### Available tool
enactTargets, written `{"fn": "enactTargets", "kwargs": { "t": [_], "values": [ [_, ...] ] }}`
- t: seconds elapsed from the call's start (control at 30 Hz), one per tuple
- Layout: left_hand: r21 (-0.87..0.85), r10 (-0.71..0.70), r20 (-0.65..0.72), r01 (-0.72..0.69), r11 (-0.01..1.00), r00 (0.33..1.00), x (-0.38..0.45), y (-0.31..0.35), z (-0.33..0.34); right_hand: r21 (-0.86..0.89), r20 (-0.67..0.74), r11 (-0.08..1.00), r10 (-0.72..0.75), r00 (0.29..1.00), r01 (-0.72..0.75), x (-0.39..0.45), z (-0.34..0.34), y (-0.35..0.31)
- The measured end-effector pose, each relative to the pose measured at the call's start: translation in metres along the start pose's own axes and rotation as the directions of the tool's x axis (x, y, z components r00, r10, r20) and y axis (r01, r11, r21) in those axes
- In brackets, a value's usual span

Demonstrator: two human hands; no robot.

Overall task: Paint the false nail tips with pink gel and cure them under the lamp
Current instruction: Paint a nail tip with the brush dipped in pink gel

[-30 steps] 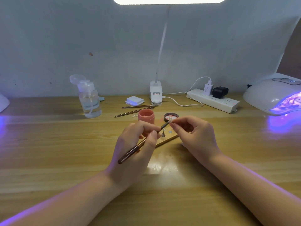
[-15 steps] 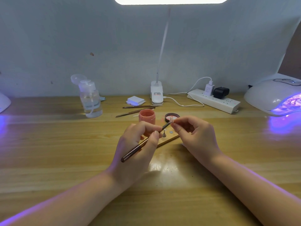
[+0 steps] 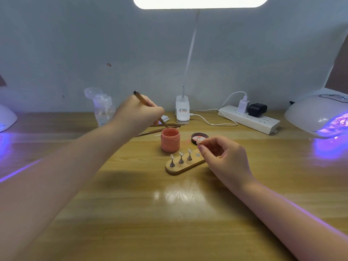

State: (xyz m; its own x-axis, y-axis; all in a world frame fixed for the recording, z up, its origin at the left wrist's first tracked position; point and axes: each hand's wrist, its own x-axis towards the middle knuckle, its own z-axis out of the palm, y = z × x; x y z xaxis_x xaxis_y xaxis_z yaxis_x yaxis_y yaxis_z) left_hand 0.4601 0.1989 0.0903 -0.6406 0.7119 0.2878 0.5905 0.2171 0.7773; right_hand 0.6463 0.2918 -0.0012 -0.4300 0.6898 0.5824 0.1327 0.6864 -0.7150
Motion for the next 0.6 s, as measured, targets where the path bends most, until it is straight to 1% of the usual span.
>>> {"fn": "enactTargets", "kwargs": {
  "t": [0.1,0.23,0.37,0.4,0.47,0.53,0.6],
  "values": [
    [0.132,-0.049,0.144,0.03,0.991,0.988,0.017,0.014,0.01,0.002,-0.006,1.0,0.002,1.0,-0.002,0.0,0.0,0.001],
    [0.289,-0.094,0.212,0.029,0.957,0.973,0.031,0.021,0.025,-0.008,0.003,1.0,0.007,1.0,-0.007,0.0,0.001,0.002],
    [0.361,-0.176,0.269,0.07,0.93,0.947,0.034,0.016,0.037,-0.011,0.0,1.0,0.003,1.0,-0.003,0.0,0.001,0.002],
    [0.358,-0.19,0.274,0.083,0.93,0.943,0.034,0.015,0.038,-0.013,0.001,1.0,-0.001,1.0,0.001,0.0,0.001,0.002],
    [0.295,-0.199,0.26,0.119,0.948,0.945,0.035,0.014,0.035,-0.02,0.004,1.0,-0.007,1.0,0.007,0.0,0.001,0.002],
    [0.147,-0.215,0.225,0.185,0.972,0.95,0.036,0.012,0.027,-0.023,0.004,1.0,-0.011,1.0,0.011,0.0,0.001,0.002],
    [0.006,-0.265,0.185,0.268,0.963,0.947,0.037,0.006,0.016,-0.02,0.001,1.0,-0.01,1.0,0.01,0.0,0.001,0.002]
  ]
}}
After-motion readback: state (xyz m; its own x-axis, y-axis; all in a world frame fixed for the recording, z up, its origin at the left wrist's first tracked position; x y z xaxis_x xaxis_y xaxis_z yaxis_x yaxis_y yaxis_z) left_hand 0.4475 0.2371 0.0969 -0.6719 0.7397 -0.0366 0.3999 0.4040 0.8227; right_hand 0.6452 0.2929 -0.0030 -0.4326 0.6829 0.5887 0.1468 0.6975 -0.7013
